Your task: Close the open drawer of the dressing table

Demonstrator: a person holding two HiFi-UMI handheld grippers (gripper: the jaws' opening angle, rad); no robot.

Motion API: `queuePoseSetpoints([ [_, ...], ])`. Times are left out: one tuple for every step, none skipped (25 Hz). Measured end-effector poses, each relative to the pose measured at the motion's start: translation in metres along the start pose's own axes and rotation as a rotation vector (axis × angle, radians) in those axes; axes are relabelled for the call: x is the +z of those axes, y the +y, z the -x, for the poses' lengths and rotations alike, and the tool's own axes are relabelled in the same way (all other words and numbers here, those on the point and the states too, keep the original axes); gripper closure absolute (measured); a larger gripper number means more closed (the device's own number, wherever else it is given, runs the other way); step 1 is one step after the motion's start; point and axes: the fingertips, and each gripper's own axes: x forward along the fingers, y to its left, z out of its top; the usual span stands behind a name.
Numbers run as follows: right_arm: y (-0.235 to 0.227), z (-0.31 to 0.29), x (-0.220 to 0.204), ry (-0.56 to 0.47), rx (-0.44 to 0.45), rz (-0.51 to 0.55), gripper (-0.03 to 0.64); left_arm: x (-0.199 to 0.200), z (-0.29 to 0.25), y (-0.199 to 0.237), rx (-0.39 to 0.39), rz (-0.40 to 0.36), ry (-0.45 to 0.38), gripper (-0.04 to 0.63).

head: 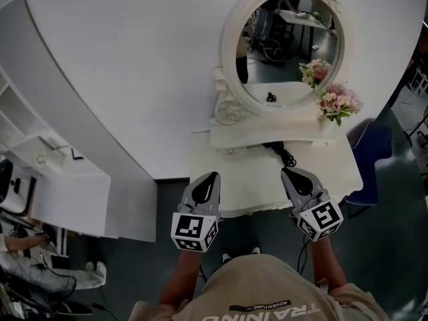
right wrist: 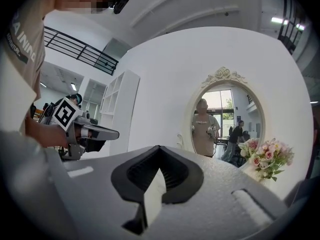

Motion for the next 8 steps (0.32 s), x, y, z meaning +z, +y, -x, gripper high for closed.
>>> queuePoseSetpoints([
  [-0.001, 0.000, -0.001, 0.001, -0.003, -0.005, 0.614, 0.000, -0.001, 0.001, -0.002, 0.001, -0.001, 0.578],
  [-0.002, -0.002, 0.000, 0.000, -0.006, -0.007, 0.614, 0.000, -0.002, 0.002, -0.004, 0.002, -0.002, 0.578],
  [-0.003, -0.003, 0.001, -0.001, -0.009, -0.007, 0.614, 0.000, -0.004, 0.003, -0.007, 0.004, -0.003, 0.578],
  [-0.004, -0.005, 0.002, -0.002, -0.012, -0.006, 0.614, 0.000, -0.005, 0.004, -0.010, 0.007, -0.002, 0.578],
  [-0.004, -0.007, 0.003, -0.002, -0.016, -0.002, 0.614, 0.000, -0.006, 0.005, -0.011, 0.009, -0.001, 0.578],
  [-0.005, -0.009, 0.003, -0.001, -0.019, 0.004, 0.614, -0.001, -0.006, 0.007, -0.012, 0.009, 0.001, 0.578],
  [-0.005, -0.011, 0.003, 0.000, -0.022, 0.011, 0.614, -0.001, -0.007, 0.010, -0.011, 0.009, 0.003, 0.578],
  [-0.005, -0.013, 0.004, 0.001, -0.026, 0.017, 0.614, -0.002, -0.007, 0.012, -0.011, 0.007, 0.005, 0.578],
])
